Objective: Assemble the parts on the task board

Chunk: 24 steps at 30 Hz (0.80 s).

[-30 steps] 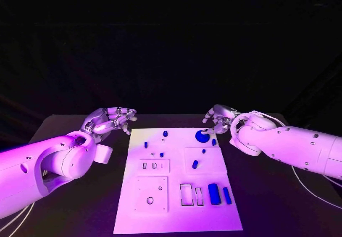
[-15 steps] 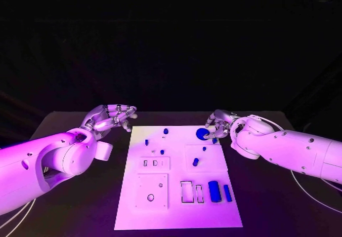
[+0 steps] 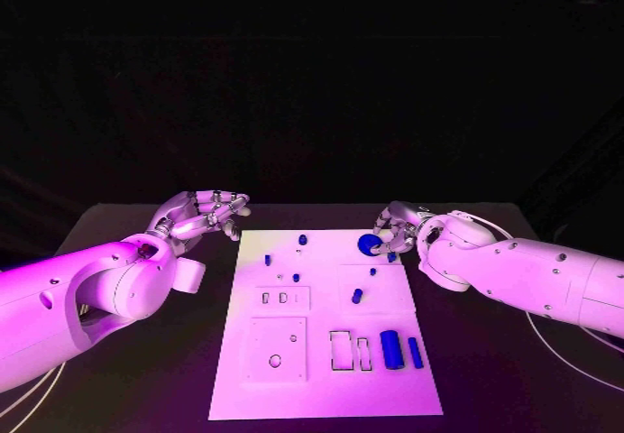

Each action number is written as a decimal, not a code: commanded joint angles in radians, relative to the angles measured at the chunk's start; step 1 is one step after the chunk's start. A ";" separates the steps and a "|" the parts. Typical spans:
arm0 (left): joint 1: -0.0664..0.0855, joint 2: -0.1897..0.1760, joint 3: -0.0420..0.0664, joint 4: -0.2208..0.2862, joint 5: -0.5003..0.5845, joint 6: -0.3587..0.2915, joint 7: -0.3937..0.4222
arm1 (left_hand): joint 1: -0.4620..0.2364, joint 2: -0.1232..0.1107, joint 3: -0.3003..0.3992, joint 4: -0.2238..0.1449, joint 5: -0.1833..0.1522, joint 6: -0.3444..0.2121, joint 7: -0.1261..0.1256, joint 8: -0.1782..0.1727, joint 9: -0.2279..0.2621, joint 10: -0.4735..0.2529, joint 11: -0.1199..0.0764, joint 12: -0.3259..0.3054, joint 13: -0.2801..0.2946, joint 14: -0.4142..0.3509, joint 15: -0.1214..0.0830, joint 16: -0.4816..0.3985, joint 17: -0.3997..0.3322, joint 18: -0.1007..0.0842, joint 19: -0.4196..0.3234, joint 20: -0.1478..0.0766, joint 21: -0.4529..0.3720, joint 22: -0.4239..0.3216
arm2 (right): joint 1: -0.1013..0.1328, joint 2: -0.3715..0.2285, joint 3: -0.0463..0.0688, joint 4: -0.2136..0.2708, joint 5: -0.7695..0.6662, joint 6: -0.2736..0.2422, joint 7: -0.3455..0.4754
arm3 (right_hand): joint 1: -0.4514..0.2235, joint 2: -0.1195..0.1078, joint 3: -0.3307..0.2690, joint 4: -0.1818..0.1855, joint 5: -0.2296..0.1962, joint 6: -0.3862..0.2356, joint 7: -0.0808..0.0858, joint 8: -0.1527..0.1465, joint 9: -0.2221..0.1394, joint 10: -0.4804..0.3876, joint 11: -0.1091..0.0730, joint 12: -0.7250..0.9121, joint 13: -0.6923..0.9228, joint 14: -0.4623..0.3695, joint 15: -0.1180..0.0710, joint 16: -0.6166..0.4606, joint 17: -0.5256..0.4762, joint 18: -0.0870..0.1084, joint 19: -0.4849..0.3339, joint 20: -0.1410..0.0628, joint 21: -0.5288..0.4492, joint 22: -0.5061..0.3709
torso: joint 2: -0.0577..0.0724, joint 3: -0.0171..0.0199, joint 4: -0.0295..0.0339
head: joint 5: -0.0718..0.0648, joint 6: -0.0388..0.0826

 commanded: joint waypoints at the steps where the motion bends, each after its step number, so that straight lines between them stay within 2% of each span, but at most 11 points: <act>1: 0.002 0.002 0.001 0.001 0.004 0.019 0.007 | 0.009 -0.001 0.007 -0.002 -0.006 -0.007 0.001 0.005 0.001 -0.008 0.001 0.006 0.001 -0.007 -0.001 -0.004 -0.001 0.015 -0.005 0.000 -0.001 -0.001 | -0.003 0.005 0.000 0.000 -0.011 0.008 0.000 | -0.002 0.011 0.005 0.000 0.006 0.005 0.001 0.006 -0.002 0.065 0.004 0.004 0.217 0.099 0.010 0.004 0.236 -0.007 0.105 0.009 0.003 0.263 | 0.000 0.0003 -0.0003 | 0.003 -0.002; 10: 0.002 0.002 0.001 0.001 0.004 0.020 0.006 | 0.009 0.000 0.008 -0.002 -0.006 -0.007 0.001 0.005 0.001 -0.008 0.001 0.006 0.001 -0.007 -0.001 -0.004 -0.002 0.015 -0.006 0.001 0.000 -0.001 | -0.008 0.015 0.000 -0.008 0.000 0.015 0.006 | -0.008 0.014 0.006 0.001 0.007 0.007 0.001 0.007 -0.002 0.066 0.004 0.005 0.218 0.099 0.010 0.005 0.238 -0.007 0.105 0.010 0.003 0.263 | 0.000 -0.0011 0.0004 | 0.002 -0.004; 17: 0.002 0.002 0.001 0.001 0.003 0.020 0.005 | 0.010 0.000 0.009 -0.002 -0.005 -0.007 0.001 0.005 0.001 -0.008 0.001 0.006 0.001 -0.007 -0.001 -0.004 -0.002 0.015 -0.006 0.001 0.000 -0.001 | -0.010 0.022 -0.001 -0.022 0.005 0.030 0.007 | -0.011 0.032 0.024 -0.001 0.024 0.023 -0.001 0.009 -0.004 0.069 0.002 0.009 0.222 0.099 0.009 0.005 0.239 -0.007 0.105 0.010 0.003 0.263 | -0.002 -0.0008 0.0000 | 0.004 -0.003; 23: 0.002 0.002 0.001 0.001 0.003 0.020 0.003 | 0.011 0.001 0.011 -0.002 -0.005 -0.008 0.001 0.005 0.001 -0.008 0.001 0.006 0.001 -0.006 -0.001 -0.004 -0.003 0.015 -0.006 0.001 0.000 -0.001 | -0.011 0.024 -0.001 -0.029 0.006 0.035 0.009 | 0.016 0.051 0.076 -0.007 0.059 0.049 -0.007 0.006 -0.012 0.073 -0.003 0.013 0.227 0.100 0.004 0.006 0.241 -0.007 0.105 0.006 0.003 0.263 | -0.001 -0.0006 -0.0006 | 0.005 -0.003; 24: 0.002 0.002 0.001 0.001 0.003 0.020 0.003 | 0.011 0.001 0.011 -0.002 -0.005 -0.008 0.001 0.005 0.001 -0.008 0.001 0.006 0.001 -0.006 -0.001 -0.004 -0.003 0.015 -0.006 0.001 0.000 -0.001 | -0.011 0.024 -0.002 -0.029 0.004 0.033 0.009 | 0.034 0.060 0.103 -0.010 0.034 0.060 -0.011 0.006 -0.015 0.073 -0.007 0.013 0.228 0.100 0.000 0.006 0.241 -0.007 0.105 0.003 0.003 0.263 | -0.001 -0.0005 -0.0007 | 0.005 -0.002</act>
